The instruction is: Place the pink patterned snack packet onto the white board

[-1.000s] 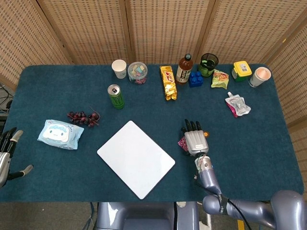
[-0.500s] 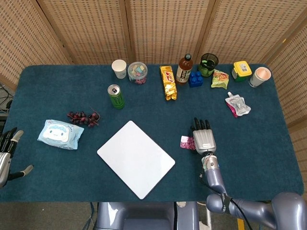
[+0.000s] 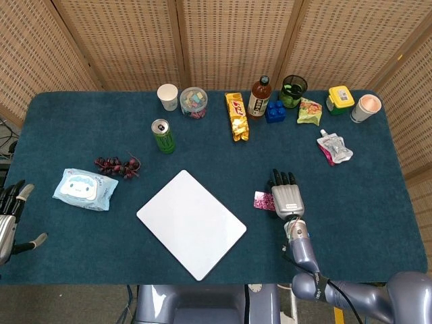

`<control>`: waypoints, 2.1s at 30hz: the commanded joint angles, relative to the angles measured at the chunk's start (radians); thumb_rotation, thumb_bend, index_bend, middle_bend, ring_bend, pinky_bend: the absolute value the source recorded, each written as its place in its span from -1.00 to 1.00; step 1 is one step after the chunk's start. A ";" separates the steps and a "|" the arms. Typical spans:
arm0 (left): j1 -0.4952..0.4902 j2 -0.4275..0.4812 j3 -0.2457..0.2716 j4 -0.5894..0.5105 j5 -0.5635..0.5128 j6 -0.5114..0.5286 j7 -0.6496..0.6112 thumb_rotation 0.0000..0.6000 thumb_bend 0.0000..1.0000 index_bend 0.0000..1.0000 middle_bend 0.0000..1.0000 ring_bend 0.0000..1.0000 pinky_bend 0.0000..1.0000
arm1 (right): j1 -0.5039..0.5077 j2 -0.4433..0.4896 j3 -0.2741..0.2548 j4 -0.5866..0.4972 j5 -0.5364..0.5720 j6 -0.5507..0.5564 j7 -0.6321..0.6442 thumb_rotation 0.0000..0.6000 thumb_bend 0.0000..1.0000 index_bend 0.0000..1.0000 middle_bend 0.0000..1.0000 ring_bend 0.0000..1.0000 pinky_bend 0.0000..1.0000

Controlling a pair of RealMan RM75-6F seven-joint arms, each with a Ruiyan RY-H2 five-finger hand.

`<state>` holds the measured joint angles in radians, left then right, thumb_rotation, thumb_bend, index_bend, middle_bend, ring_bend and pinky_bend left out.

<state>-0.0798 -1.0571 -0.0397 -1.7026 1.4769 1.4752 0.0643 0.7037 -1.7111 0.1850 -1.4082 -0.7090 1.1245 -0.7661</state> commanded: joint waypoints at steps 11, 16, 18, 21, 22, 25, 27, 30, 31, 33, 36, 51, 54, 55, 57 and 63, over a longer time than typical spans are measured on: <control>-0.001 0.004 0.000 0.001 0.000 -0.001 -0.009 1.00 -1.00 -1.00 -1.00 -1.00 -1.00 | 0.009 -0.010 0.013 0.022 0.031 -0.021 -0.006 1.00 -0.67 -0.05 -1.00 -1.00 -1.00; -0.001 0.005 0.001 0.000 0.001 -0.002 -0.010 1.00 -1.00 -1.00 -1.00 -1.00 -1.00 | 0.010 -0.003 0.018 -0.001 0.025 -0.014 -0.004 1.00 -0.53 -0.02 -1.00 -1.00 -1.00; -0.001 0.005 0.001 0.000 0.001 -0.002 -0.010 1.00 -1.00 -1.00 -1.00 -1.00 -1.00 | 0.010 0.003 0.019 -0.017 0.024 -0.010 -0.004 1.00 -0.53 -0.02 -1.00 -1.00 -1.00; -0.001 0.005 0.002 0.000 0.003 -0.001 -0.011 1.00 -1.00 -1.00 -1.00 -1.00 -1.00 | 0.011 0.015 0.021 -0.045 0.020 -0.004 -0.004 1.00 -0.53 -0.02 -1.00 -1.00 -1.00; -0.001 0.005 0.002 0.000 0.003 -0.001 -0.011 1.00 -1.00 -1.00 -1.00 -1.00 -1.00 | 0.011 0.017 0.022 -0.051 0.019 -0.003 -0.004 1.00 -0.53 -0.02 -1.00 -1.00 -1.00; 0.000 0.006 0.002 0.000 0.004 0.000 -0.013 1.00 -1.00 -1.00 -1.00 -1.00 -1.00 | 0.015 0.031 0.027 -0.092 0.011 0.005 -0.006 1.00 -0.53 -0.02 -1.00 -1.00 -1.00; -0.001 0.007 0.003 -0.001 0.005 -0.001 -0.014 1.00 -1.00 -1.00 -1.00 -1.00 -1.00 | 0.019 0.040 0.029 -0.123 0.007 0.012 -0.013 1.00 -0.53 -0.02 -1.00 -1.00 -1.00; -0.001 0.007 0.004 -0.001 0.007 -0.001 -0.014 1.00 -1.00 -1.00 -1.00 -1.00 -1.00 | 0.030 0.049 0.036 -0.178 0.006 0.023 -0.027 1.00 -0.53 -0.02 -1.00 -1.00 -1.00; -0.001 0.008 0.004 -0.001 0.008 0.000 -0.015 1.00 -1.00 -1.00 -1.00 -1.00 -1.00 | 0.035 0.049 0.039 -0.197 0.006 0.027 -0.034 1.00 -0.53 -0.02 -1.00 -1.00 -1.00; 0.000 0.008 0.004 -0.002 0.009 0.001 -0.016 1.00 -1.00 -1.00 -1.00 -1.00 -1.00 | 0.047 0.047 0.043 -0.229 0.012 0.036 -0.055 1.00 -0.53 -0.02 -1.00 -1.00 -1.00; 0.000 0.009 0.005 -0.001 0.009 0.001 -0.020 1.00 -1.00 -1.00 -1.00 -1.00 -1.00 | 0.072 0.032 0.055 -0.278 0.026 0.055 -0.090 1.00 -0.53 -0.02 -1.00 -1.00 -1.00; -0.002 0.014 0.008 0.004 0.012 -0.005 -0.034 1.00 -1.00 -1.00 -1.00 -1.00 -1.00 | 0.196 -0.122 0.097 -0.280 0.161 0.133 -0.243 1.00 -0.98 -0.87 -1.00 -1.00 -1.00; -0.002 0.016 0.007 0.004 0.010 -0.007 -0.039 1.00 -1.00 -1.00 -1.00 -1.00 -1.00 | 0.198 -0.125 0.096 -0.269 0.160 0.129 -0.231 1.00 -1.00 -1.00 -1.00 -1.00 -1.00; -0.002 0.016 0.007 0.004 0.010 -0.006 -0.039 1.00 -1.00 -1.00 -1.00 -1.00 -1.00 | 0.198 -0.123 0.095 -0.268 0.161 0.128 -0.229 1.00 -1.00 -1.00 -1.00 -1.00 -1.00; -0.002 0.017 0.006 0.004 0.010 -0.005 -0.042 1.00 -1.00 -1.00 -1.00 -1.00 -1.00 | 0.194 -0.108 0.099 -0.275 0.165 0.127 -0.221 1.00 -1.00 -1.00 -1.00 -1.00 -1.00; -0.003 0.016 0.007 0.005 0.009 -0.009 -0.039 1.00 -1.00 -1.00 -1.00 -1.00 -1.00 | 0.178 -0.020 0.106 -0.324 0.125 0.127 -0.185 1.00 -1.00 -0.99 -1.00 -1.00 -1.00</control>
<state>-0.0828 -1.0410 -0.0322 -1.6979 1.4860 1.4663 0.0257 0.8891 -1.7534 0.2890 -1.7185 -0.5678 1.2513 -0.9647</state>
